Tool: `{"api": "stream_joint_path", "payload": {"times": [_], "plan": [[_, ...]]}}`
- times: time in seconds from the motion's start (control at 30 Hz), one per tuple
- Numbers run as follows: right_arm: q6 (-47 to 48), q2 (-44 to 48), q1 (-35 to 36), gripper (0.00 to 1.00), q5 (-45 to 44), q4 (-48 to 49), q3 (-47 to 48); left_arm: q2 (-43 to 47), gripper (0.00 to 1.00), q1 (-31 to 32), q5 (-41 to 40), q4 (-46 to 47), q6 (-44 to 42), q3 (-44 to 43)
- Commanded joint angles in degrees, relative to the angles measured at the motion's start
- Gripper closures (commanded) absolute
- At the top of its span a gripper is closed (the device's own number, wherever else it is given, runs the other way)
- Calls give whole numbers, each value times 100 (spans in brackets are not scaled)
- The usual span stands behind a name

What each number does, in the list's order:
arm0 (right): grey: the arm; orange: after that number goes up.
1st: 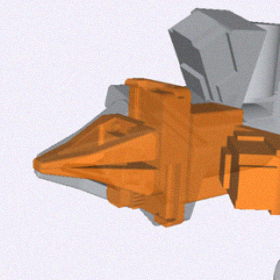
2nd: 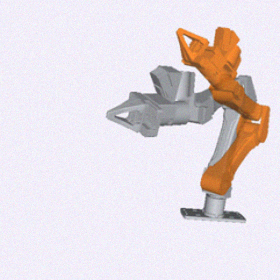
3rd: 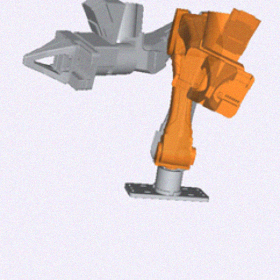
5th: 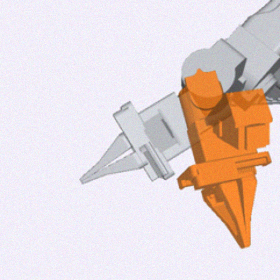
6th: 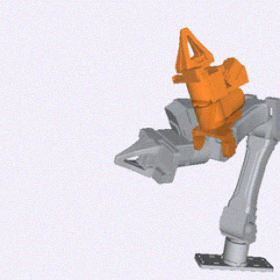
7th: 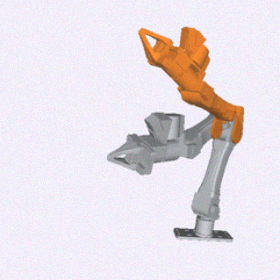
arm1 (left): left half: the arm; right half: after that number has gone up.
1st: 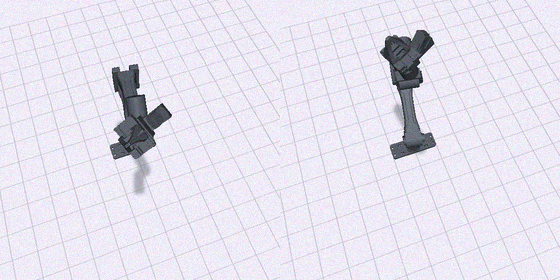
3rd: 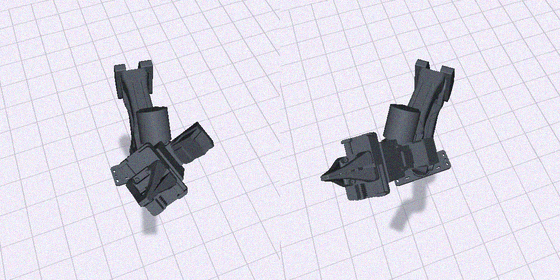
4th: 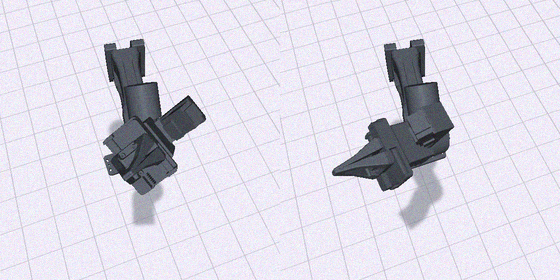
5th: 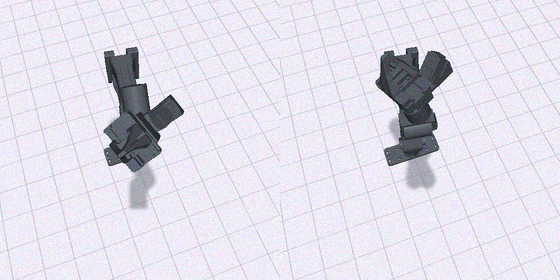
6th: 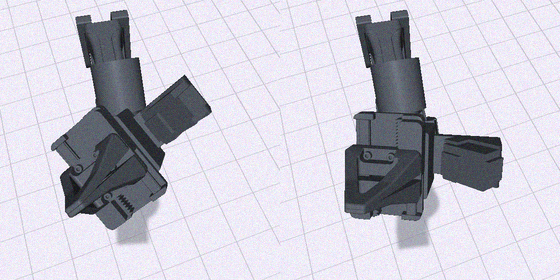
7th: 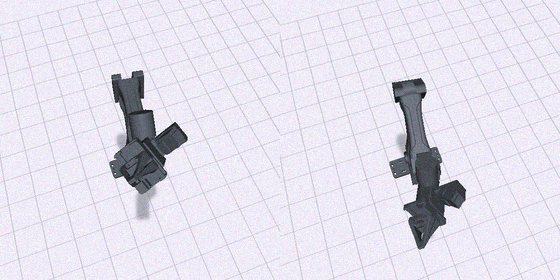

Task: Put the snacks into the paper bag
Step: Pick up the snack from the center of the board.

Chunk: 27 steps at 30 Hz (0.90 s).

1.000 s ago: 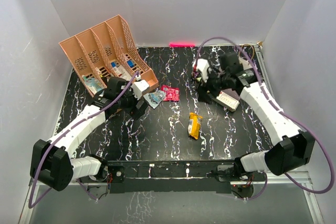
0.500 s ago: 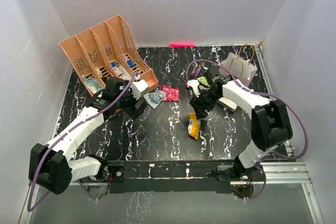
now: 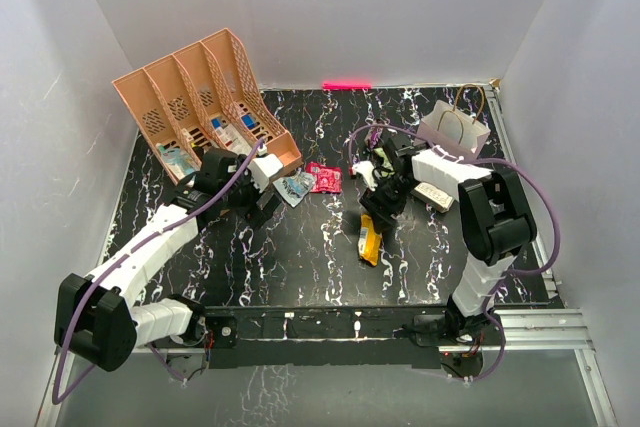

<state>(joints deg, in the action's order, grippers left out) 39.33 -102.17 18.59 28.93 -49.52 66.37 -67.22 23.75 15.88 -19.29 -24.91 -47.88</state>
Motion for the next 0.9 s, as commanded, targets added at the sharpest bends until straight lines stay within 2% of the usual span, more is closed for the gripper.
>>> {"api": "stream_joint_path", "payload": {"times": [0.0,0.47,0.87], "plan": [[343,-91,-31,41,226,-64,255,178,2,-28,66,31,-58,42],[637,-320,-121,56,520,-137,167,197,2,-34,47,53,-98,87],[714,-206,-268,83,771,-453,386,244,2,-44,47,57,-112,118]]}}
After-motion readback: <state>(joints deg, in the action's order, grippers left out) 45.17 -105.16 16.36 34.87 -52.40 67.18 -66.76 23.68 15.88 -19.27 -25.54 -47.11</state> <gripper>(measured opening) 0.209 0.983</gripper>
